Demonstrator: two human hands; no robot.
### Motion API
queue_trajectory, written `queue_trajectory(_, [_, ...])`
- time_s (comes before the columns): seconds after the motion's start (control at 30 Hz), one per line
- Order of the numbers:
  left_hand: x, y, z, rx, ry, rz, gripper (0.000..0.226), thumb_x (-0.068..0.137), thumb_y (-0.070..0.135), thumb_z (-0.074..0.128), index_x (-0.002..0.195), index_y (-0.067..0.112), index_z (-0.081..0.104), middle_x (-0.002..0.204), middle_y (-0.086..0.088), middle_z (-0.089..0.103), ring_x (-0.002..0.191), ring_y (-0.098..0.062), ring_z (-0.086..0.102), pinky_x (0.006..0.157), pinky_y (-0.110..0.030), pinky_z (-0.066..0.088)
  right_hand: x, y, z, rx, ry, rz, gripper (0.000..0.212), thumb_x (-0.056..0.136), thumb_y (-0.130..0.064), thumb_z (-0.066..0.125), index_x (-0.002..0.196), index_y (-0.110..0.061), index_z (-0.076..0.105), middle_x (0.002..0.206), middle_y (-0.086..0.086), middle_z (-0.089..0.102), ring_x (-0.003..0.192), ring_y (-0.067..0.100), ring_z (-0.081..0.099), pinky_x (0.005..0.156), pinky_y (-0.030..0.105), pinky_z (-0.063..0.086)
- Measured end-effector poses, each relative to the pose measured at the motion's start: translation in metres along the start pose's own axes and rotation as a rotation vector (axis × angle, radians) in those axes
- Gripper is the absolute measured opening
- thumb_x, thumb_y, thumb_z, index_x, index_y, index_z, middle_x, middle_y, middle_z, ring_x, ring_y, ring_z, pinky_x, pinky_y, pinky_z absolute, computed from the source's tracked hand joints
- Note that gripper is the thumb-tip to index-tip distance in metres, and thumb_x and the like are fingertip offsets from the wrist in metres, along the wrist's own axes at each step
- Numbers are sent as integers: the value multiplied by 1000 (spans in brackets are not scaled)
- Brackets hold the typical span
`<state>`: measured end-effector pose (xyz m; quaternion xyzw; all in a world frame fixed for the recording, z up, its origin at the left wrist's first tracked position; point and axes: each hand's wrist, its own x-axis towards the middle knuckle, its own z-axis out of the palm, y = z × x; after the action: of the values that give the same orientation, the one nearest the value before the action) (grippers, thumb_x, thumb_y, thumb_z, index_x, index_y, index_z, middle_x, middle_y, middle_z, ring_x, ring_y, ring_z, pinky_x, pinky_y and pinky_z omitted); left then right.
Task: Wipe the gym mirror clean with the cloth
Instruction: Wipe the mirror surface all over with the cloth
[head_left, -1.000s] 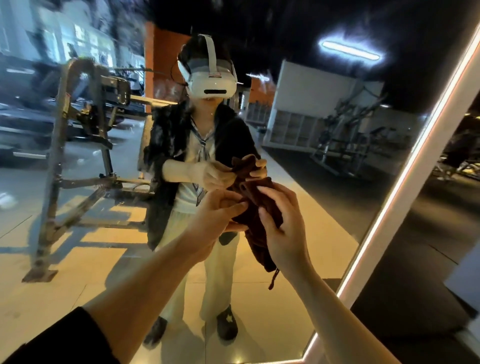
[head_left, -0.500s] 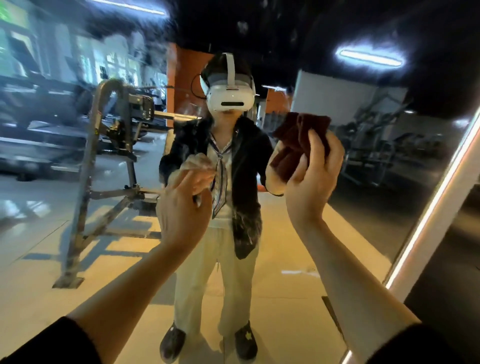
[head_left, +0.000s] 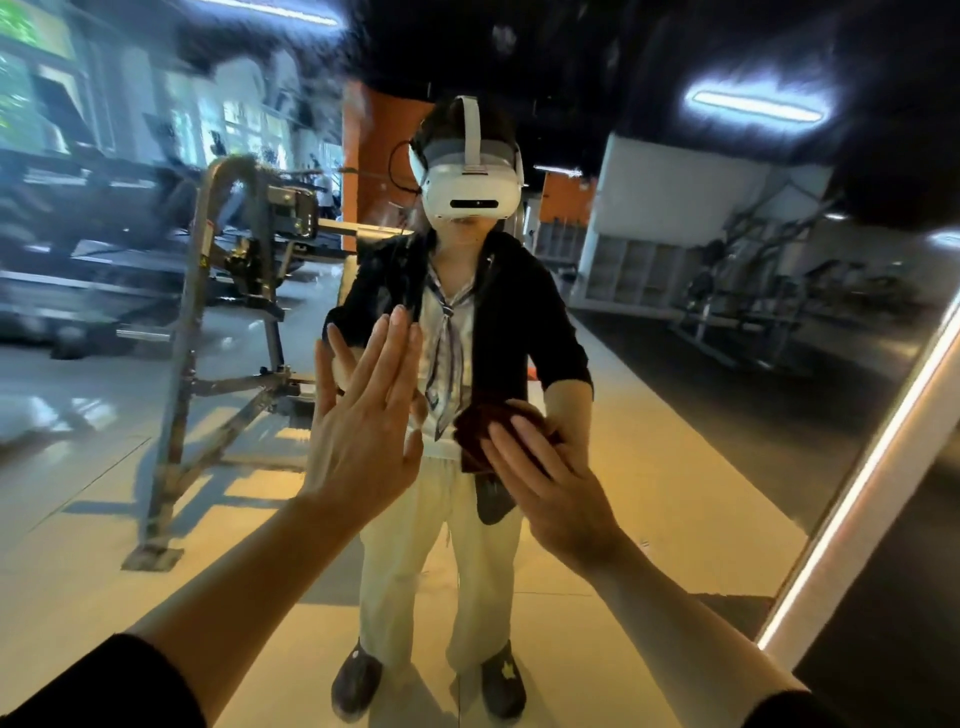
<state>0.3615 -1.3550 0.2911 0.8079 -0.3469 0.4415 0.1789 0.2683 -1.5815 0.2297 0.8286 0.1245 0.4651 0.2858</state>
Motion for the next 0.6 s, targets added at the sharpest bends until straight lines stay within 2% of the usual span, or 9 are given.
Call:
queue_trajectory(0.07, [0,-2,-2,25,-44,9,110,75,29,81,159,7,13,167,-12,5,155,-25,2,121,-60,-5,8,9,-7,34,101,239,38,111,-15,29,147,-10,41,157,11,36,147,30,29,102,47,49])
queue_trajectory(0.13, [1,0,-2,24,-59,6,115,73,30,83,159,6,12,167,-13,5,154,-27,3,121,-60,-5,38,7,-10,90,246,599,42,107,-18,46,147,-6,41,156,16,39,147,32,29,108,44,40])
queue_trajectory(0.17, [0,2,-1,19,-50,-1,116,72,29,84,159,6,12,167,-14,5,154,-28,4,121,-59,-6,54,2,-11,124,303,714,48,104,-19,52,149,-6,39,156,18,38,148,33,28,110,44,38])
queue_trajectory(0.2, [0,4,-1,7,-37,-11,116,70,28,85,158,5,13,167,-15,6,154,-29,6,121,-58,-8,66,-5,-10,138,319,732,54,103,-19,56,151,-8,35,157,19,36,149,33,26,111,48,39])
queue_trajectory(0.27, [-3,10,0,-29,6,-27,113,70,19,85,158,3,16,166,-15,10,154,-29,9,121,-54,-11,66,-24,-4,130,246,542,66,99,-17,61,156,-14,26,161,16,28,152,33,20,113,53,37])
queue_trajectory(0.37, [-11,23,3,-70,74,18,95,77,7,76,156,0,22,165,-15,16,153,-30,13,123,-56,-4,28,-46,8,132,121,212,54,106,-13,43,157,-18,25,162,10,27,152,29,21,115,51,37])
queue_trajectory(0.43, [-15,33,7,-99,67,69,85,83,5,66,156,0,22,165,-16,18,153,-32,15,122,-61,2,1,-41,13,110,77,142,57,104,-14,45,157,-19,23,162,7,24,153,27,16,116,49,35])
queue_trajectory(0.5, [-14,44,12,-110,26,105,89,80,2,68,156,0,22,165,-16,17,152,-35,16,121,-63,4,-22,-23,13,103,63,210,62,102,-16,53,156,-20,23,161,7,25,155,26,8,120,49,27])
queue_trajectory(0.6, [-9,59,14,-117,7,157,97,72,-2,77,154,-2,25,164,-17,20,152,-34,16,123,-57,0,-54,11,4,104,145,515,41,112,-19,27,153,-18,28,159,14,31,153,30,13,122,53,22])
